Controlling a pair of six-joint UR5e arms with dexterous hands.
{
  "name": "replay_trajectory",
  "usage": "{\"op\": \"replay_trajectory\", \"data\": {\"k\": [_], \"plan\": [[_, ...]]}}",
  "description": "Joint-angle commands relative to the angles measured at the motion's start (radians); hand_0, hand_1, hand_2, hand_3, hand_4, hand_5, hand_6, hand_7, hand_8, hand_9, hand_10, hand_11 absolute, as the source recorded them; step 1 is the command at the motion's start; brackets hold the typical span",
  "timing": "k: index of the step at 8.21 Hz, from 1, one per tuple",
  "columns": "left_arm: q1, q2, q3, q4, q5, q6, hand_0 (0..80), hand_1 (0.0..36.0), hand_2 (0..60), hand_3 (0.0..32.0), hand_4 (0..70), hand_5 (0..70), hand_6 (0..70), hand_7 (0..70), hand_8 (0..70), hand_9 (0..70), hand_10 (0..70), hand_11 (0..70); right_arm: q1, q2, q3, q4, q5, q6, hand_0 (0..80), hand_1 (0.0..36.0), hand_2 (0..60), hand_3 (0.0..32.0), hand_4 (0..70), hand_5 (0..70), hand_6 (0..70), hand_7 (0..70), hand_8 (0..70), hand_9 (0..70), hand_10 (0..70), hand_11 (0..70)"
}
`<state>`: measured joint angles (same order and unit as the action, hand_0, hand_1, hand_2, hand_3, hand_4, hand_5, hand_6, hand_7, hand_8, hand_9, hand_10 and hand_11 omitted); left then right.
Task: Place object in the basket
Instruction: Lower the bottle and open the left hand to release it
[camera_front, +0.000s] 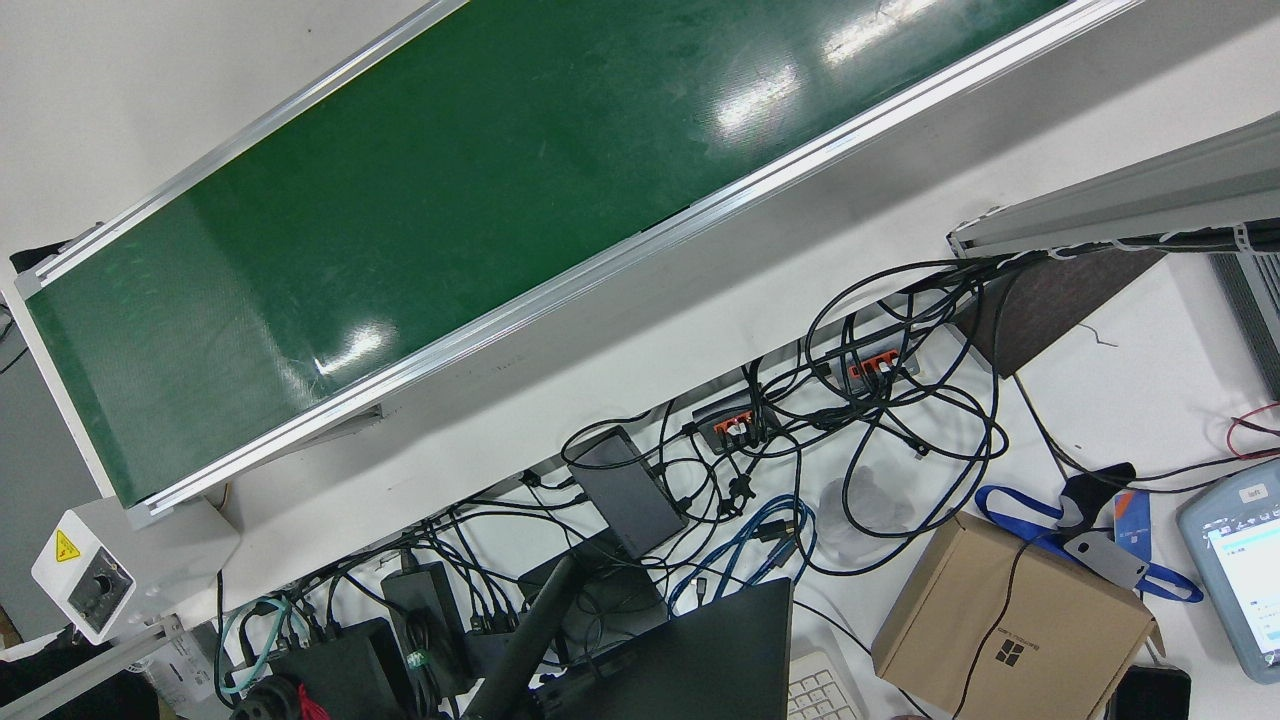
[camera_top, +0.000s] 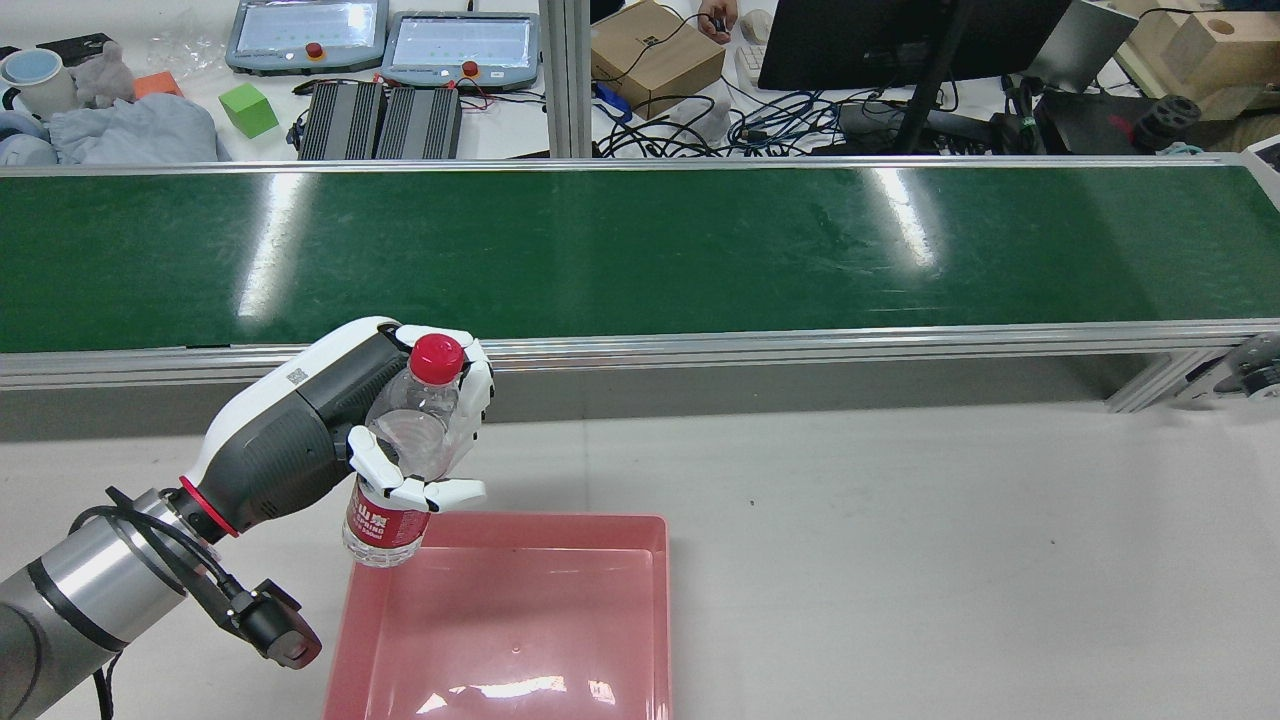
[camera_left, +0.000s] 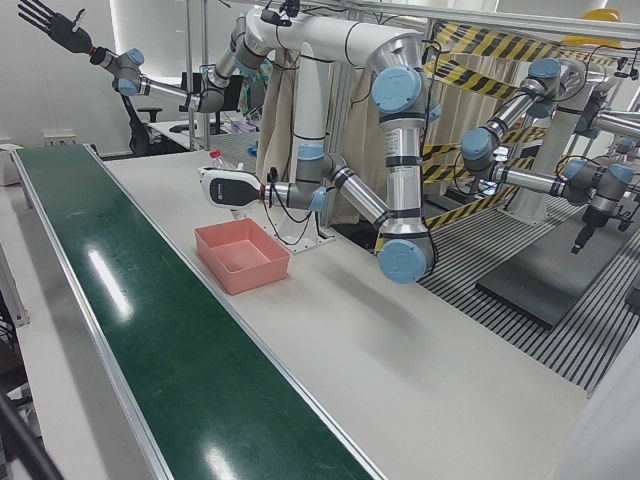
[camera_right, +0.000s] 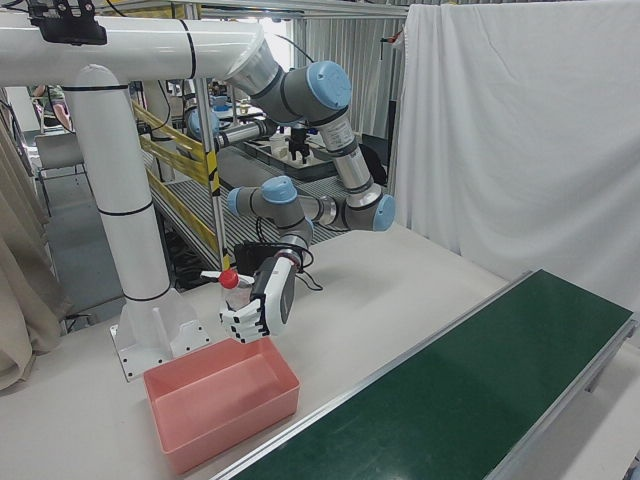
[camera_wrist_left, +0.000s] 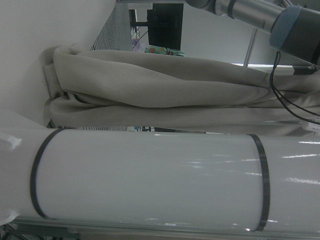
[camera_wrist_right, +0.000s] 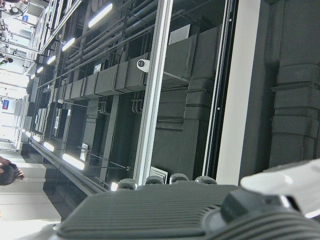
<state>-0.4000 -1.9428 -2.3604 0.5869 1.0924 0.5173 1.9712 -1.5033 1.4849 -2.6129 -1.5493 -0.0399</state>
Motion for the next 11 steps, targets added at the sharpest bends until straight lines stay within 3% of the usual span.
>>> {"op": "replay_trajectory", "data": {"k": [1, 2, 3, 4, 5, 8, 11], "plan": [[0.035, 0.001, -0.056, -0.005, -0.005, -0.002, 38.0, 0.0, 0.0, 0.0, 26.6, 61.7, 32.1, 40.8, 48.1, 61.9, 45.4, 62.6, -0.002, 0.0, 0.0, 0.0, 0.0, 0.0, 0.0, 0.0, 0.0, 0.0, 0.0, 0.0, 0.0, 0.0, 0.0, 0.0, 0.0, 0.0], [0.036, 0.001, -0.056, -0.005, -0.005, 0.0, 34.2, 0.0, 0.0, 0.0, 20.4, 46.5, 19.5, 23.6, 31.0, 39.6, 33.7, 47.0, 0.0, 0.0, 0.0, 0.0, 0.0, 0.0, 0.0, 0.0, 0.0, 0.0, 0.0, 0.0, 0.0, 0.0, 0.0, 0.0, 0.0, 0.0], [0.038, -0.001, -0.056, -0.005, -0.005, 0.006, 32.7, 0.0, 0.0, 0.0, 17.1, 39.4, 14.6, 14.0, 21.4, 25.7, 26.1, 37.1, 0.0, 0.0, 0.0, 0.0, 0.0, 0.0, 0.0, 0.0, 0.0, 0.0, 0.0, 0.0, 0.0, 0.0, 0.0, 0.0, 0.0, 0.0], [0.038, -0.001, -0.056, -0.005, -0.005, 0.009, 32.4, 0.0, 0.0, 0.0, 16.1, 35.1, 11.1, 6.8, 15.9, 18.1, 20.0, 28.4, 0.0, 0.0, 0.0, 0.0, 0.0, 0.0, 0.0, 0.0, 0.0, 0.0, 0.0, 0.0, 0.0, 0.0, 0.0, 0.0, 0.0, 0.0], [0.038, -0.001, -0.056, -0.005, -0.005, 0.009, 31.2, 0.0, 0.0, 0.0, 15.6, 32.2, 9.8, 5.4, 13.3, 14.8, 16.9, 23.8, 0.0, 0.0, 0.0, 0.0, 0.0, 0.0, 0.0, 0.0, 0.0, 0.0, 0.0, 0.0, 0.0, 0.0, 0.0, 0.0, 0.0, 0.0], [0.038, -0.001, -0.056, -0.002, -0.005, 0.009, 38.3, 0.0, 0.0, 0.0, 18.5, 23.6, 8.2, 2.9, 8.0, 8.6, 9.3, 12.9, 0.0, 0.0, 0.0, -0.001, 0.0, 0.0, 0.0, 0.0, 0.0, 0.0, 0.0, 0.0, 0.0, 0.0, 0.0, 0.0, 0.0, 0.0], [0.038, -0.001, -0.056, -0.002, -0.003, 0.004, 38.0, 0.0, 0.0, 0.0, 16.3, 25.9, 7.6, 2.9, 7.9, 8.3, 8.6, 11.9, 0.0, 0.0, 0.0, -0.001, 0.0, 0.0, 0.0, 0.0, 0.0, 0.0, 0.0, 0.0, 0.0, 0.0, 0.0, 0.0, 0.0, 0.0]]}}
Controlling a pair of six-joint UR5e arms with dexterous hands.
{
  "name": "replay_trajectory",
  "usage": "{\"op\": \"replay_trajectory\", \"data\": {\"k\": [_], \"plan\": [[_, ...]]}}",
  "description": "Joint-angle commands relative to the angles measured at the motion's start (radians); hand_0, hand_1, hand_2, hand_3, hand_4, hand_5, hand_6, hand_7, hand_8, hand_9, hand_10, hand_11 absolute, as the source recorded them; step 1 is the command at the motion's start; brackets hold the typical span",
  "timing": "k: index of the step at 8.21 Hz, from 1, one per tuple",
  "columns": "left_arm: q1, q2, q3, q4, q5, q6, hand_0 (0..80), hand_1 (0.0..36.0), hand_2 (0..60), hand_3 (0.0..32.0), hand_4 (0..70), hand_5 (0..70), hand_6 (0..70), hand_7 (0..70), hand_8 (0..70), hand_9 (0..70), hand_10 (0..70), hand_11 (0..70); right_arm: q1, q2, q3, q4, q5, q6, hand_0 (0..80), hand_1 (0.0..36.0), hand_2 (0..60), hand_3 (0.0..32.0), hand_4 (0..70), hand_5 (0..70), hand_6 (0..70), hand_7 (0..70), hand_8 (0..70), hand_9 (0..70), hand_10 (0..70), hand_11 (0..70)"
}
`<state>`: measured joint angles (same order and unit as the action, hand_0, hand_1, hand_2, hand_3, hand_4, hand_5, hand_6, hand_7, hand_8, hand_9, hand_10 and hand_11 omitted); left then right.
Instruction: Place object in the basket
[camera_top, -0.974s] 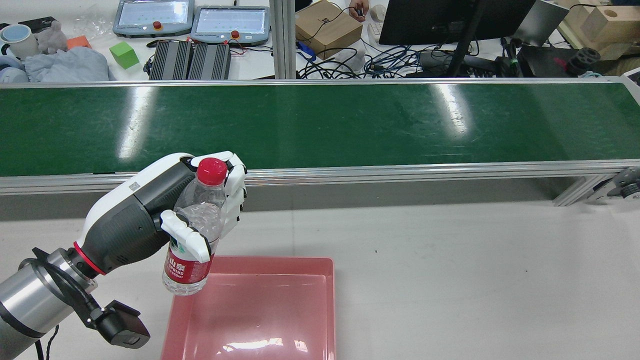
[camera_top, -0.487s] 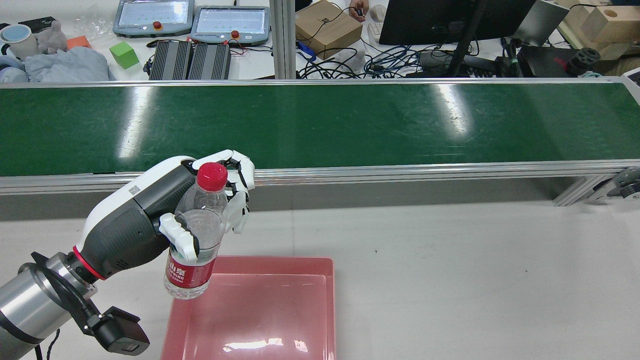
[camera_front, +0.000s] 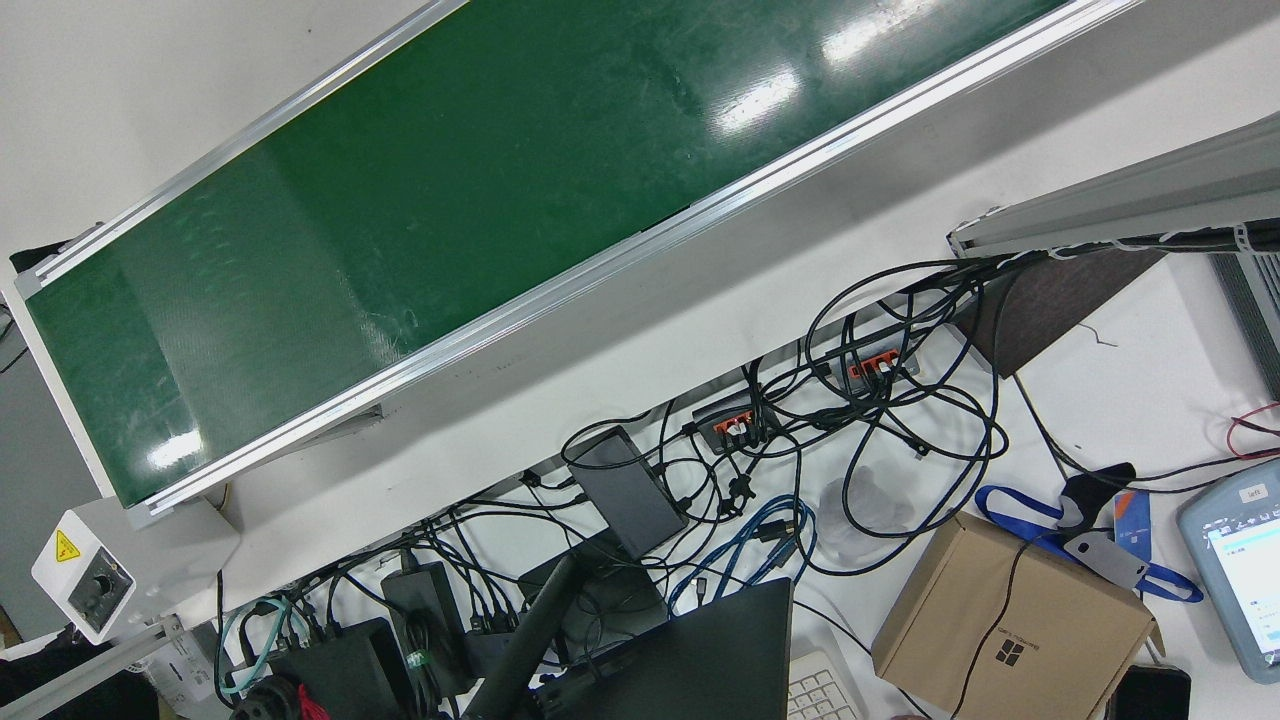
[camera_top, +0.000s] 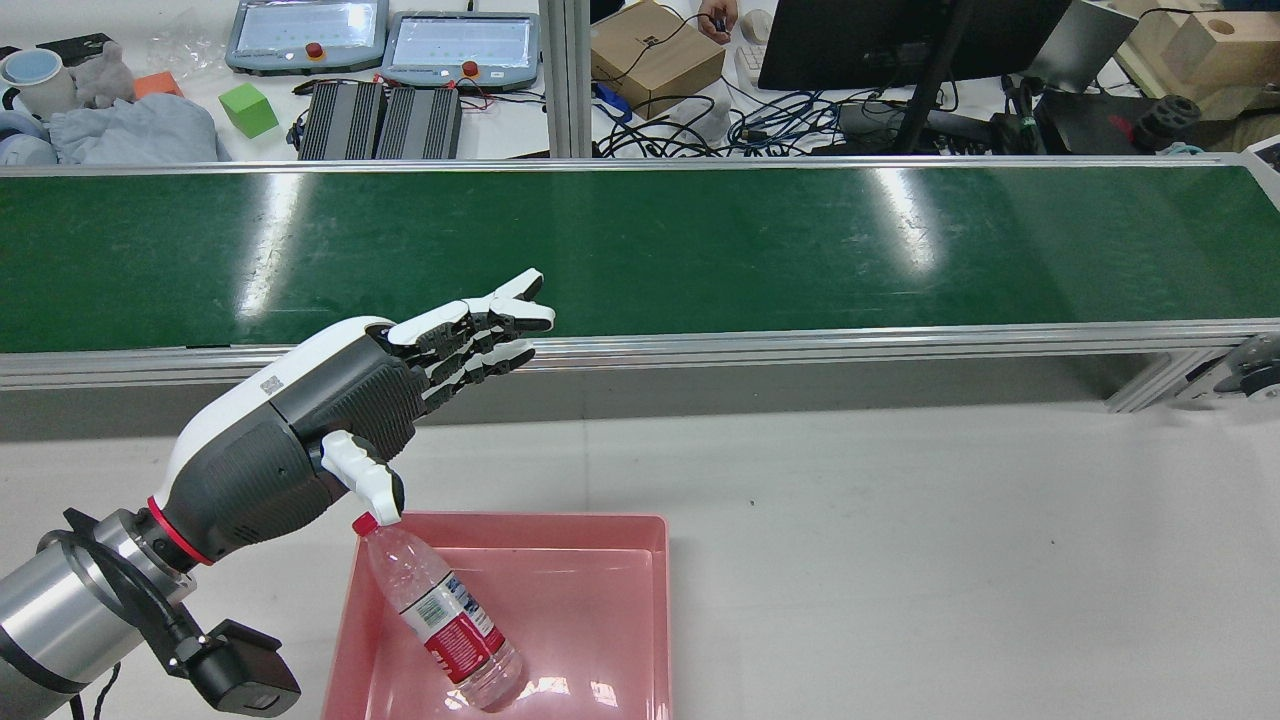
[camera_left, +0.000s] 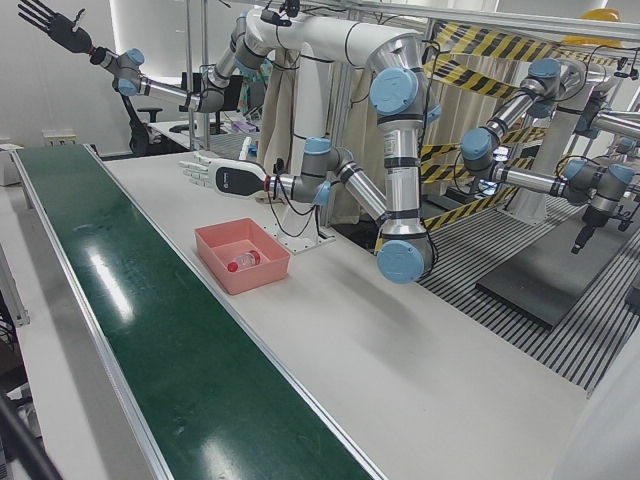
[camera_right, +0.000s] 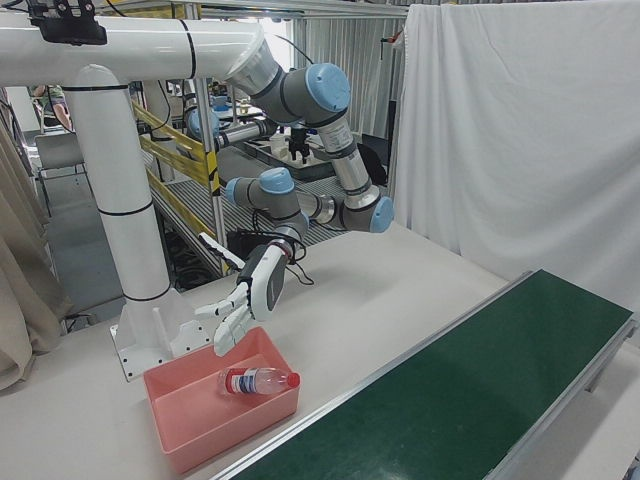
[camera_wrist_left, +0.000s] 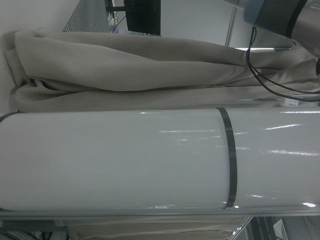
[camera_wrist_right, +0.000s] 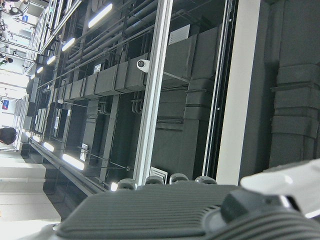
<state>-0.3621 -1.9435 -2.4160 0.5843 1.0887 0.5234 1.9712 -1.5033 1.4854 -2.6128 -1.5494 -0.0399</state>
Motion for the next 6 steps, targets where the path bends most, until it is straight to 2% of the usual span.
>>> {"op": "replay_trajectory", "data": {"k": [1, 6], "plan": [[0.0, -0.002, 0.0, 0.0, 0.0, -0.002, 38.3, 0.0, 0.0, 0.0, 15.9, 25.7, 7.4, 2.7, 7.5, 8.2, 7.9, 11.0, 0.0, 0.0, -0.001, -0.001, 0.0, 0.0, 0.0, 0.0, 0.0, 0.0, 0.0, 0.0, 0.0, 0.0, 0.0, 0.0, 0.0, 0.0], [-0.003, -0.003, 0.0, 0.003, 0.002, -0.003, 33.2, 0.0, 0.0, 0.0, 11.4, 25.8, 5.3, 0.8, 4.6, 6.5, 5.4, 7.5, 0.0, 0.0, -0.001, -0.001, 0.0, 0.0, 0.0, 0.0, 0.0, 0.0, 0.0, 0.0, 0.0, 0.0, 0.0, 0.0, 0.0, 0.0]]}}
